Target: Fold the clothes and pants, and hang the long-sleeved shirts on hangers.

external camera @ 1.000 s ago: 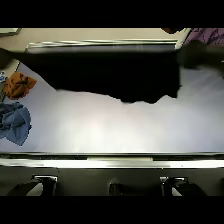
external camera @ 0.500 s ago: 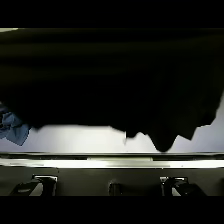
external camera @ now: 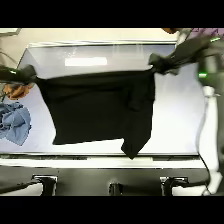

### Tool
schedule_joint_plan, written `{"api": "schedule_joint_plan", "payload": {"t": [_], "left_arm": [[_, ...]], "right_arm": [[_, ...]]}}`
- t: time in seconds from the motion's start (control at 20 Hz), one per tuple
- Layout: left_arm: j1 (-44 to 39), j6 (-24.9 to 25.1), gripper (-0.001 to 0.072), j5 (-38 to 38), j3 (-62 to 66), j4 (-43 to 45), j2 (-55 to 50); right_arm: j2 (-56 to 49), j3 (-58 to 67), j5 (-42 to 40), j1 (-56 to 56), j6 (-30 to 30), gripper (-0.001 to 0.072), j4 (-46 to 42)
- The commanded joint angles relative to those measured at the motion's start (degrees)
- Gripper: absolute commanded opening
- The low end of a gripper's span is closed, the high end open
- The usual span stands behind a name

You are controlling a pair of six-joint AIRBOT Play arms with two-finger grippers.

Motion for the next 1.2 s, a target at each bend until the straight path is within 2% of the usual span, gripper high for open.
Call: {"api": "schedule_joint_plan", "payload": {"t": [0.0, 0.1, 0.2, 0.25, 0.3, 0.35, 0.4, 0.45, 0.5, 0.6, 0.65, 0.7, 0.75, 0.95, 1.15], "left_arm": [[-0.4, 0.0, 0.0014, 4.4, -0.6, -0.4, -14.9], [-1.0, 0.0, 0.0014, 6.5, -0.6, -0.5, -19.5], [-1.5, 0.0, 0.002, 6.7, -0.6, -0.7, -21.7], [-1.6, -0.1, 0.0055, 6.7, -0.6, -0.7, -22.0], [-1.6, -0.1, 0.0208, 6.4, -0.5, -0.7, -21.7], [-1.3, -0.1, 0.0379, 5.6, -0.5, -0.7, -21.0], [-0.5, 0.0, 0.052, 4.1, -0.5, -0.7, -19.7], [0.7, 0.2, 0.0554, 2.3, -0.5, -0.6, -17.9], [2.2, 0.8, 0.0554, 0.4, -0.7, -0.7, -15.8], [5.5, 3.2, 0.0554, -2.8, -2.5, 0.0, -10.8], [7.5, 3.6, 0.0554, -3.0, -5.3, 0.2, -7.6], [9.3, 3.8, 0.0554, -2.7, -8.9, 0.2, -4.5], [11.3, 3.8, 0.0554, -2.1, -13.4, 0.2, -1.1], [16.0, 4.2, 0.0552, -1.8, -29.1, 0.2, 9.5], [16.3, 4.0, 0.0552, -1.9, -33.6, 0.2, 11.8]], "right_arm": [[-15.4, 0.1, 8.4, 0.0, 1.9, 0.0027, 8.4], [-20.2, 0.1, 10.6, 0.0, 2.2, 0.0032, 13.0], [-22.4, 0.1, 10.2, 0.0, 2.2, 0.0095, 15.4], [-22.6, 0.1, 9.4, 0.0, 1.9, 0.014, 15.5], [-22.1, 0.1, 8.4, -0.4, 0.4, 0.0187, 15.8], [-21.2, 0.1, 6.5, -1.3, -2.4, 0.0307, 17.2], [-19.7, 0.1, 3.7, -2.8, -6.0, 0.0376, 18.8], [-18.0, 0.1, 0.2, -4.7, -9.5, 0.0375, 19.6], [-16.0, 0.1, -3.7, -7.0, -13.4, 0.0373, 19.5], [-11.7, 0.1, -11.1, -12.3, -22.5, 0.0291, 18.7], [-9.6, -0.6, -13.3, -15.6, -24.2, 0.03, 18.9], [-7.4, -2.8, -14.0, -19.4, -24.4, 0.0352, 21.0], [-5.3, -6.2, -14.3, -22.5, -25.1, 0.0383, 21.9], [3.8, -30.6, -12.7, -30.9, -28.1, 0.0382, 22.8], [8.8, -52.7, -5.5, -30.3, -33.3, 0.0382, 24.8]]}}
